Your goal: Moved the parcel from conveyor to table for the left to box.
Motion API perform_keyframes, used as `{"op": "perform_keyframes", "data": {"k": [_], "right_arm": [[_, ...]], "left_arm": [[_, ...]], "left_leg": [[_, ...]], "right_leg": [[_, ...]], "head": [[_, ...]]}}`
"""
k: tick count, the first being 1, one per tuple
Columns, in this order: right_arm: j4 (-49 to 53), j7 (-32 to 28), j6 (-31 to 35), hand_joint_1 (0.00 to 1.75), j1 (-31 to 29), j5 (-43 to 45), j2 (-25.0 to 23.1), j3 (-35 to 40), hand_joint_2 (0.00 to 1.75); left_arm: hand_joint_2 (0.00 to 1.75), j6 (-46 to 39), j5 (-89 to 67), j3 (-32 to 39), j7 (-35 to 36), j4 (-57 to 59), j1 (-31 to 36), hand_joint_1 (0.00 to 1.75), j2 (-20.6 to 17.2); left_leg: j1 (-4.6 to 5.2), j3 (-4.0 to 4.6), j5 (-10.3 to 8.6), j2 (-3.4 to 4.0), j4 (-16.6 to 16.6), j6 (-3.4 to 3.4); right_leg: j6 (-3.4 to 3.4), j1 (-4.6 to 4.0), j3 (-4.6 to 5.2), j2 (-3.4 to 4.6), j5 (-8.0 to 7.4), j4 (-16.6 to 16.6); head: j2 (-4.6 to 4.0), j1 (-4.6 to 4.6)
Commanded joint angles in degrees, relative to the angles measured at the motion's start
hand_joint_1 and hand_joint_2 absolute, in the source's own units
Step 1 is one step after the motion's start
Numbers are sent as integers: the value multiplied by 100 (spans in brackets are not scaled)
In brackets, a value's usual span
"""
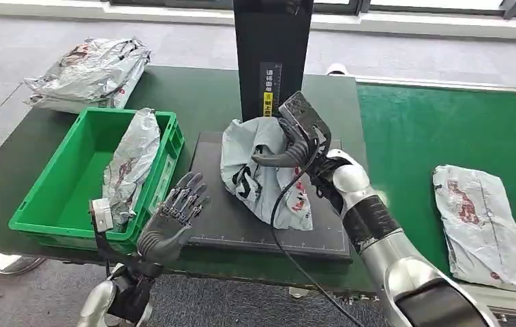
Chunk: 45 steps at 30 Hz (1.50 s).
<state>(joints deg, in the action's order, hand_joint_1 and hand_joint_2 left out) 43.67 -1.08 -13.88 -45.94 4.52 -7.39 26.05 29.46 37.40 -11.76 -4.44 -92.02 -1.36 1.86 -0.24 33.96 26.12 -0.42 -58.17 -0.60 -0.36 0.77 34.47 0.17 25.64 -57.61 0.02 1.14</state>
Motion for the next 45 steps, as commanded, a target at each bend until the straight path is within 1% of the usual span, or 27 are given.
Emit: {"op": "perform_keyframes", "data": {"k": [1,10,12,15,16,19,20,21,22,23,24,25,26,27,28,29,31,32,33,35,36,38,40,41,42,44,45], "right_arm": [[1798,497,-5,0,311,-1070,1090,691,175],[1871,533,-26,0,349,-1082,1075,671,175],[2170,759,84,0,431,-1851,1279,866,175],[3073,1176,-121,0,1038,-2952,1811,790,175],[3307,1308,-167,0,1286,-3433,1999,732,0],[3680,1493,-15,0,1857,-4268,2170,330,0],[3870,1513,120,0,2070,-4408,2139,135,0],[4162,1487,405,0,2325,-4573,2126,-37,0],[4678,1287,1007,0,2736,-4748,1964,-401,0],[5243,768,1650,0,3171,-4535,1738,-791,0],[5754,411,2088,0,3525,-4362,1552,-1073,0],[6323,-194,2599,0,3981,-3920,1365,-1346,175],[6662,-477,2677,0,4301,-3545,1346,-1453,175],[6959,-970,2644,0,4641,-2886,1301,-1526,175],[7155,-1377,2399,0,5009,-2210,1250,-1600,175],[7212,-1581,2277,0,5236,-1979,1158,-1671,175],[7115,-1794,2060,0,5493,-1697,1018,-1681,175],[7022,-1862,1892,0,5501,-1496,959,-1695,175],[6895,-1881,1624,0,5463,-1205,911,-1699,175],[6738,-1882,1535,0,5390,-1209,805,-1733,175],[6644,-1862,1394,0,5306,-1188,758,-1714,175],[6513,-1816,1095,0,5122,-1043,614,-1750,175],[6460,-1758,931,0,5001,-1039,552,-1733,175],[6429,-1736,867,0,4944,-1044,529,-1715,175],[6416,-1735,857,0,4925,-1037,516,-1710,175],[6324,-1684,719,0,4827,-993,456,-1676,175],[6296,-1685,715,0,4809,-989,430,-1677,175]], "left_arm": [[175,-69,-69,198,-99,4,-295,0,-147],[175,-77,-76,191,-98,-16,-293,0,-137],[175,-177,-117,276,-141,-100,-396,0,-99],[175,-118,-182,438,-113,-254,-568,0,6],[175,-104,-234,509,-82,-334,-633,0,69],[175,-163,-306,620,-3,-463,-743,0,171],[175,-189,-322,632,5,-500,-778,0,187],[175,-281,-349,677,-16,-546,-835,0,222],[175,-399,-466,716,-78,-697,-980,0,267],[175,-535,-675,729,-143,-834,-1096,0,309],[175,-688,-1047,714,-232,-948,-1177,0,312],[175,-948,-1760,636,-402,-1048,-1221,0,327],[175,-1077,-2188,542,-478,-1060,-1193,0,319],[175,-1346,-3101,382,-609,-1080,-1106,0,217],[175,-1574,-4042,174,-684,-1066,-940,0,108],[175,-1663,-4653,22,-666,-1063,-785,0,38],[175,-1758,-6100,-339,-510,-995,-347,0,-126],[175,-1731,-6464,-456,-471,-865,-125,0,-136],[175,-1758,-7084,-701,-336,-634,210,0,-271],[175,-1851,-7709,-976,-234,-245,638,0,-350],[175,-1841,-7958,-1149,-197,84,947,0,-375],[175,-1919,-8712,-1637,-109,845,1628,0,-431],[175,-1873,-9000,-1967,-108,1396,2055,0,-439],[175,-1870,-8990,-2043,-113,1636,2203,0,-406],[175,-1869,-9002,-2069,-118,1731,2257,0,-395],[175,-1702,-9224,-2479,-76,2401,2683,0,-403],[175,-1714,-9222,-2520,-82,2565,2759,0,-373]], "left_leg": [[-3,-11,0,-19,9,4],[5,-10,4,1,8,1],[2,-8,4,-1,6,2],[-3,-8,5,-8,6,3],[-2,-19,4,-12,13,4],[-2,-21,6,-24,12,6],[-6,-35,8,-41,19,9],[-4,-46,8,-34,29,9],[-7,-49,8,-44,32,11],[-8,-15,11,-27,11,5],[-5,-18,11,-25,11,5],[-6,-21,20,-29,12,8],[-3,-29,22,-34,15,7],[-5,1,18,-31,3,5],[-7,-14,22,-63,11,2],[-4,-17,28,-55,12,2],[-7,-15,32,-78,12,2],[-9,-23,28,-101,17,0],[-3,-7,33,-69,5,2],[-8,-22,32,-94,11,1],[-4,-6,30,-80,7,1],[-2,-22,27,-78,16,-1],[-3,-17,14,-86,17,-1],[3,-17,24,-67,12,1],[1,-19,13,-79,16,2],[0,-23,2,-56,18,-2],[0,-22,7,-42,10,0]], "right_leg": [[0,-4,-21,-24,5,15],[3,3,-10,-3,2,7],[3,0,-10,-5,1,9],[0,-5,-15,-12,2,14],[1,-4,-26,-17,4,20],[-1,-4,-32,-29,8,22],[-2,-9,-57,-47,12,38],[-2,-7,-67,-41,10,47],[-2,-9,-76,-50,11,55],[1,-9,-33,-28,7,31],[1,-6,-34,-25,8,32],[3,-8,-39,-30,15,34],[3,-4,-48,-36,21,34],[3,-6,-16,-30,14,22],[7,-9,-39,-65,31,26],[7,-7,-38,-57,33,25],[4,-11,-45,-81,46,29],[4,-14,-59,-105,54,34],[0,-9,-28,-71,51,21],[5,-13,-55,-100,60,26],[3,-7,-34,-84,52,19],[5,-5,-47,-83,49,28],[5,-6,-44,-93,38,28],[4,2,-35,-73,40,20],[6,-1,-42,-86,32,27],[4,-1,-39,-64,12,29],[3,-1,-35,-48,13,22]], "head": [[0,0],[0,0],[0,2],[-2,0],[0,2],[0,0],[-2,2],[0,2],[0,2],[0,2],[0,2],[0,2],[-2,2],[0,2],[0,2],[-2,2],[0,2],[0,0],[-2,2],[-2,2],[-2,2],[0,0],[-2,2],[-2,2],[0,2],[-2,2],[0,2]]}}
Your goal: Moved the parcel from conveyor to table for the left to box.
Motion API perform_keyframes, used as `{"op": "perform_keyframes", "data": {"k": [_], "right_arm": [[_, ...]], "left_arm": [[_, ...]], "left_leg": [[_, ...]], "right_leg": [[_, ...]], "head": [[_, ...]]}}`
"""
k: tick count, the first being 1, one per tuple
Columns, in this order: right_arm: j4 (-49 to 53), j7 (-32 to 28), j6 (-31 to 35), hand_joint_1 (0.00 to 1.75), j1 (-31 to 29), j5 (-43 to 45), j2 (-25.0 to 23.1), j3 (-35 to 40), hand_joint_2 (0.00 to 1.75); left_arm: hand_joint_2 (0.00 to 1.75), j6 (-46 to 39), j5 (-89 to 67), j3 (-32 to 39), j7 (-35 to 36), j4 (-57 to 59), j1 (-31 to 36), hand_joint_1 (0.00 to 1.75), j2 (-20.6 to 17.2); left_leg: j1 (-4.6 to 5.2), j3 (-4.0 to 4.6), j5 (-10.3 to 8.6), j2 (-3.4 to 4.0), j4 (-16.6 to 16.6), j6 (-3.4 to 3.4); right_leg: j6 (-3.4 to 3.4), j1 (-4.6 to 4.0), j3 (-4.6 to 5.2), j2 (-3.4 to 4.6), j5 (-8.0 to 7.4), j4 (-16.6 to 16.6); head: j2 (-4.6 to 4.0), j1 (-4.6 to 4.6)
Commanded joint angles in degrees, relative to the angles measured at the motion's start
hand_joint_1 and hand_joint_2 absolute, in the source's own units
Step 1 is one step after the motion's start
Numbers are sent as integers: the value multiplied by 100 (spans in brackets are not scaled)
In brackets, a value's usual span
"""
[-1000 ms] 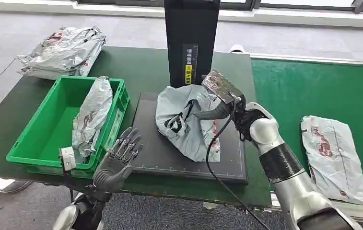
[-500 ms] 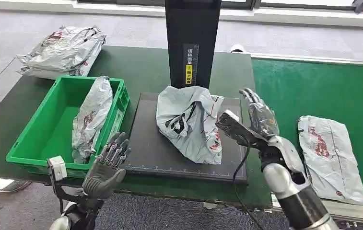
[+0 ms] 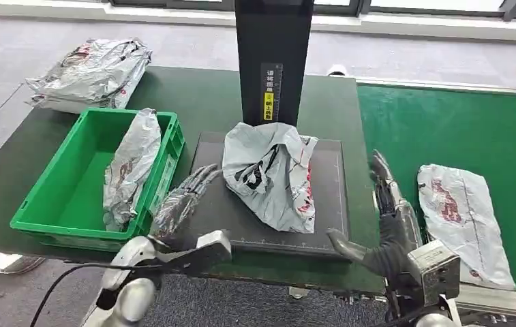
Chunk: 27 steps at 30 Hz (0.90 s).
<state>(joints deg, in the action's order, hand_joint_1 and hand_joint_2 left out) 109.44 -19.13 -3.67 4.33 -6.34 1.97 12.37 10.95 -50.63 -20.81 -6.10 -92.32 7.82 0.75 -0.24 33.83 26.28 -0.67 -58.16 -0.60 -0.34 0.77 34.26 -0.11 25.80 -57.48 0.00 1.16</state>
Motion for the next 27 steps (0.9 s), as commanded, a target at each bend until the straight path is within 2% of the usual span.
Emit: {"op": "perform_keyframes", "data": {"k": [1,6,11,20,21,22,24,25,27], "right_arm": [[-345,161,-413,0,-283,124,-518,-275,175],[-404,190,-499,0,-360,135,-584,-245,175],[-408,310,-656,0,-396,87,-608,-187,175],[-460,293,-668,0,-361,37,-516,-61,175],[-470,293,-677,0,-368,36,-509,-31,175],[-485,288,-676,0,-376,33,-504,-6,175],[-486,288,-677,0,-376,33,-509,1,175],[-492,283,-682,0,-385,30,-503,20,175],[-508,267,-679,0,-378,17,-484,55,175]], "left_arm": [[175,262,-476,-1851,109,3057,2113,0,-249],[175,139,-515,-2128,50,4125,2702,0,-77],[175,-107,-819,-2350,435,5257,3407,0,264],[175,-662,-885,-2140,852,5883,3699,0,504],[175,-832,-922,-2097,970,6010,3754,47,558],[175,-889,-906,-2050,986,6044,3777,143,579],[175,-885,-906,-2048,987,6047,3791,143,579],[175,-885,-878,-2018,994,6098,3806,175,598],[175,-1062,-888,-1943,1000,6196,3839,175,636]], "left_leg": [[-1,-11,-18,-24,16,-1],[-1,-11,-19,-10,8,1],[-2,-10,-17,1,6,1],[-4,-16,-13,25,11,2],[0,-11,-12,24,6,2],[-2,-4,-11,23,2,1],[-3,-6,-12,22,3,1],[-3,-4,-11,25,2,1],[-2,-5,-11,28,2,1]], "right_leg": [[3,-2,-22,-29,-10,16],[2,-2,-17,-12,-15,9],[3,-3,-12,0,-15,5],[3,-6,-17,20,-20,14],[2,-1,-10,20,-16,4],[2,-3,-3,20,-16,0],[3,-5,-7,18,-17,4],[3,-4,-2,22,-17,1],[2,-3,-3,26,-18,2]], "head": [[2,0],[2,0],[2,-2],[0,0],[0,0],[2,0],[0,-2],[2,0],[0,0]]}}
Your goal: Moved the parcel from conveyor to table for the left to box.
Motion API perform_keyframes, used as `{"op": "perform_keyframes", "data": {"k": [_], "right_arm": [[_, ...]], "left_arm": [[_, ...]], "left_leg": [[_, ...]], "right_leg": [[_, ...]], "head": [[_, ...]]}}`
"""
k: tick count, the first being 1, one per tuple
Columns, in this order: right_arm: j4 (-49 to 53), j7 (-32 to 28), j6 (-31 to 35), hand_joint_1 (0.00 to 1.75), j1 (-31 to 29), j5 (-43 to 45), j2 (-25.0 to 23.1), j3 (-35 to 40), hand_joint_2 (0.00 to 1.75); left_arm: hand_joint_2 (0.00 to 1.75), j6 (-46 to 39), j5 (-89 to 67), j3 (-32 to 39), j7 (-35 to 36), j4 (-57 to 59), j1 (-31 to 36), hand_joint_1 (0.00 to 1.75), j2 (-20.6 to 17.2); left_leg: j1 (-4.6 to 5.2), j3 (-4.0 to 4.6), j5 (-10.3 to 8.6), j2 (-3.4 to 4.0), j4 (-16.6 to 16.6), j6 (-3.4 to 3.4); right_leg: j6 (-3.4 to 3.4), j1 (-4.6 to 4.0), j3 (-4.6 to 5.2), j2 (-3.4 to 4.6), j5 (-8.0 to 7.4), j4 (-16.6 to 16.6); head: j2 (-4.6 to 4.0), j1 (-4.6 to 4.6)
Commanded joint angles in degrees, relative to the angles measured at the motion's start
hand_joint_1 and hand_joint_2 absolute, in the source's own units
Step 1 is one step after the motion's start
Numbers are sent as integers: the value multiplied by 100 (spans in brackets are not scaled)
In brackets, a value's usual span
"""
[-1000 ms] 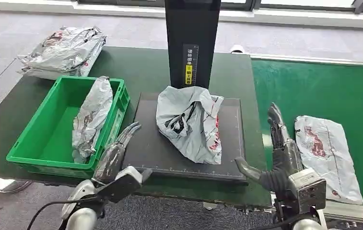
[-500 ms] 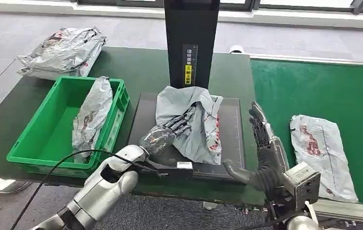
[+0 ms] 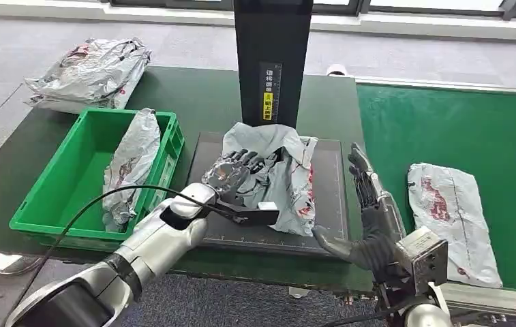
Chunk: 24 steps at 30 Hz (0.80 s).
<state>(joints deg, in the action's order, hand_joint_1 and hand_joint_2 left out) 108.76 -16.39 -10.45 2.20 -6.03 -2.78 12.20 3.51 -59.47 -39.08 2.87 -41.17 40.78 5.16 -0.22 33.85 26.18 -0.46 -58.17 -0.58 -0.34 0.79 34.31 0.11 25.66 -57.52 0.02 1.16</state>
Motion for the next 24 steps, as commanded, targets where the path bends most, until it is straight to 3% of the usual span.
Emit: {"op": "perform_keyframes", "data": {"k": [1,11,17,24], "right_arm": [[-440,-6,-1,0,-165,-13,-10,72,175],[-257,-66,26,0,12,-43,-101,-32,175],[-116,-27,116,0,178,-132,-207,-219,175],[233,-16,333,0,580,-316,-353,-604,175]], "left_arm": [[175,-318,-3,-116,104,1082,544,175,195],[175,-406,352,184,-220,737,204,175,292],[175,-599,1043,744,-358,353,-293,175,101],[175,-1035,1361,2069,-188,-2540,-928,175,-544]], "left_leg": [[-6,-16,-1,10,10,0],[-4,-19,1,7,12,-1],[-2,-21,3,13,14,-1],[-3,1,4,22,2,-3]], "right_leg": [[3,-8,-18,4,-6,16],[4,-6,-20,2,-2,15],[4,-3,-20,8,-1,14],[6,-4,9,17,0,-1]], "head": [[0,0],[0,0],[0,0],[0,0]]}}
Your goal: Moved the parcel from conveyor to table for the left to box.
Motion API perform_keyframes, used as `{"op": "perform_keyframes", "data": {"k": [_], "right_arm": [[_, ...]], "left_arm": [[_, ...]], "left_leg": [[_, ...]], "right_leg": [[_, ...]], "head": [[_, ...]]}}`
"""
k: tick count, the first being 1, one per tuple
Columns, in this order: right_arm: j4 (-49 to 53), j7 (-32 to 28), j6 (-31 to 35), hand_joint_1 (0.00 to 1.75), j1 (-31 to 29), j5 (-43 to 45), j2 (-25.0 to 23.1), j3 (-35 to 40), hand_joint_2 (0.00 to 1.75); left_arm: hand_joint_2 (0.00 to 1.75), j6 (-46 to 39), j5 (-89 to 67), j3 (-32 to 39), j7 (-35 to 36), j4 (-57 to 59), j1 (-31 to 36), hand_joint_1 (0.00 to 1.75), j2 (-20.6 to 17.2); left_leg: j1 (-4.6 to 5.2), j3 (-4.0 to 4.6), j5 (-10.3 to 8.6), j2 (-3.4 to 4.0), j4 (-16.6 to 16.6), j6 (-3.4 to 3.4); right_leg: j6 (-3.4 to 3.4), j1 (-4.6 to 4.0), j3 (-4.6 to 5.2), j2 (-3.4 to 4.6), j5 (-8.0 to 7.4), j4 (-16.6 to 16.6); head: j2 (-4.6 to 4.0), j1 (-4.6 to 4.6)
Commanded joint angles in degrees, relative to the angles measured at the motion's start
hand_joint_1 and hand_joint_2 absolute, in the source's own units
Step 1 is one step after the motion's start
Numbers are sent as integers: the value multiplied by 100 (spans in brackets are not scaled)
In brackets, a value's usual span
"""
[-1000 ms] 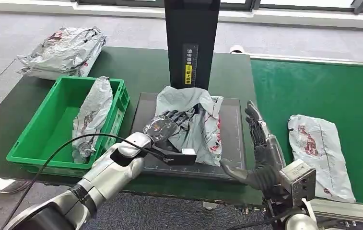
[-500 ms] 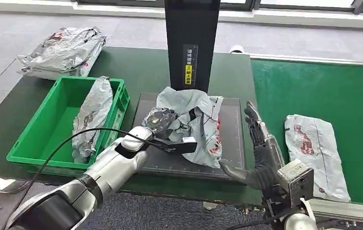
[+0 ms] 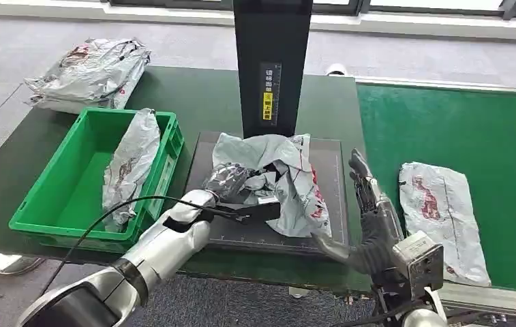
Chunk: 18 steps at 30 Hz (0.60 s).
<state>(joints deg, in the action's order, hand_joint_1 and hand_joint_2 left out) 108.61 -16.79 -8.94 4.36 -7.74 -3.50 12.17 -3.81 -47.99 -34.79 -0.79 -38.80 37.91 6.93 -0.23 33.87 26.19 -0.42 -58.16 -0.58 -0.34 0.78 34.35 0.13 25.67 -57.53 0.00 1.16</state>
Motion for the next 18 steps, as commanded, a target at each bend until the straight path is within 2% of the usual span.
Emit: {"op": "perform_keyframes", "data": {"k": [1,7,10,12,18], "right_arm": [[285,28,189,0,416,-145,-287,-649,175],[397,53,258,0,522,-156,-352,-771,175],[404,53,256,0,529,-156,-354,-772,175],[414,57,274,0,541,-159,-350,-777,175],[413,57,274,0,550,-157,-340,-783,175]], "left_arm": [[175,-141,150,1787,289,-3287,-736,175,-814],[175,-453,-184,2520,494,-4606,-879,175,-1069],[175,-412,-172,2551,500,-4653,-908,175,-1067],[175,-808,-449,2739,586,-4759,-908,175,-1090],[175,-728,-407,2859,580,-4896,-910,175,-1175]], "left_leg": [[-5,6,3,13,-3,-2],[-9,5,5,27,-1,-3],[-7,1,6,32,1,-3],[-8,-4,6,29,4,-3],[-11,-5,5,23,4,-2]], "right_leg": [[4,-6,9,10,-1,-2],[6,-10,12,24,0,-1],[8,-8,11,28,3,-2],[9,-9,5,24,4,1],[8,-11,-1,18,3,5]], "head": [[2,0],[2,0],[0,0],[2,0],[2,-2]]}}
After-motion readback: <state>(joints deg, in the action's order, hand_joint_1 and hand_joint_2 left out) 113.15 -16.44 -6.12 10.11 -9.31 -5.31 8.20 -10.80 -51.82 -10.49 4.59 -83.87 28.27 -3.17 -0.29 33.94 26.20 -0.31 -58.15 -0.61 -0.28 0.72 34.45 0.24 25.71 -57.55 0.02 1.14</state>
